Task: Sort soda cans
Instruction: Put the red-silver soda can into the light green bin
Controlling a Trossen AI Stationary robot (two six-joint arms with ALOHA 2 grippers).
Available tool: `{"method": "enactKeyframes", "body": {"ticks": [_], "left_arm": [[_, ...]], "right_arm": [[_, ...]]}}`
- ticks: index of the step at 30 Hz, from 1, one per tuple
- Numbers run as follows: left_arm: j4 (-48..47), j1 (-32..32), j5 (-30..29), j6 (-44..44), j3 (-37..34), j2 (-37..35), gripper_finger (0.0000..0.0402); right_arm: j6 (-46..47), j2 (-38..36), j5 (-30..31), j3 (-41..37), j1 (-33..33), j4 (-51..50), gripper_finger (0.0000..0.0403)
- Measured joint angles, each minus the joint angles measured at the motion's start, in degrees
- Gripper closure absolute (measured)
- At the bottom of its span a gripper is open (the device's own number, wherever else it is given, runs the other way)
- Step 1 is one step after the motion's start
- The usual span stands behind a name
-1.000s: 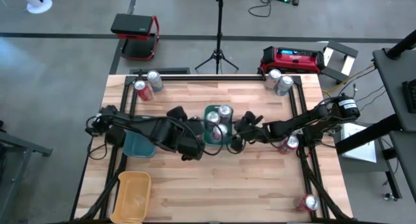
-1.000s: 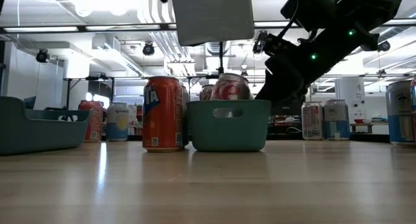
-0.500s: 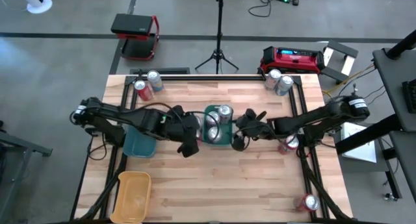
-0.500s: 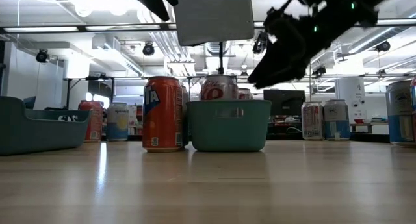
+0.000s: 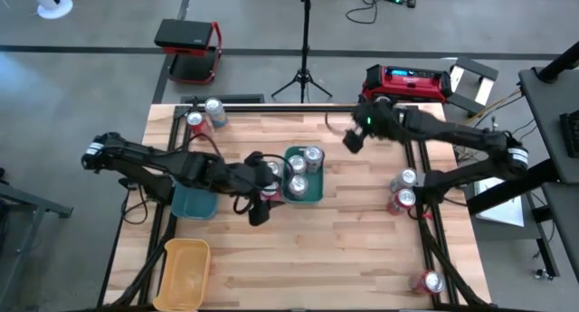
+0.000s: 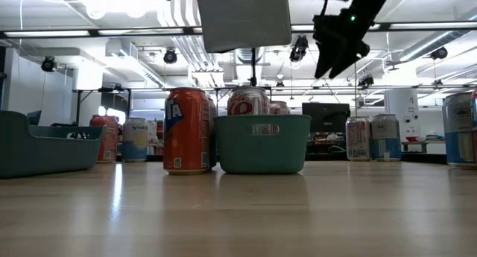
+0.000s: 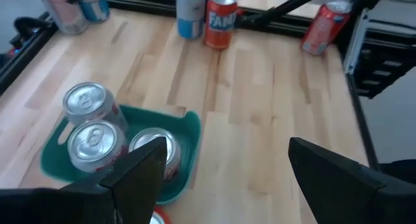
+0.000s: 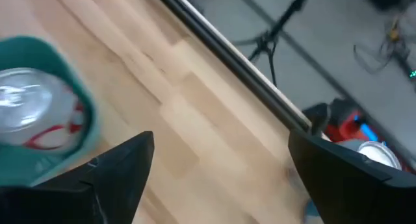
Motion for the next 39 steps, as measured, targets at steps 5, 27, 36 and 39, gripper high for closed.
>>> {"method": "enactKeyframes", "body": {"ticks": [5, 27, 36, 39], "left_arm": [[5.3, 0.1, -0.2, -0.6, -6.5, -2.7, 0.0096], [17.3, -6.4, -1.5, -5.2, -16.9, -3.6, 0.0096], [34.9, -7.9, -2.9, -2.2, -22.5, -3.6, 0.0096], [36.5, -8.1, -2.8, -2.2, -23.6, -3.6, 0.0096]], "right_arm": [[-6.2, 5.3, -3.3, 5.0, -10.5, -3.9, 0.0048], [-10.5, 16.8, -10.0, 6.9, -33.1, -2.8, 0.0035], [-7.7, 19.3, -11.3, 6.9, -37.2, -2.7, 0.0034], [-7.0, 21.9, -12.4, 6.8, -37.2, -2.7, 0.0034]]}}
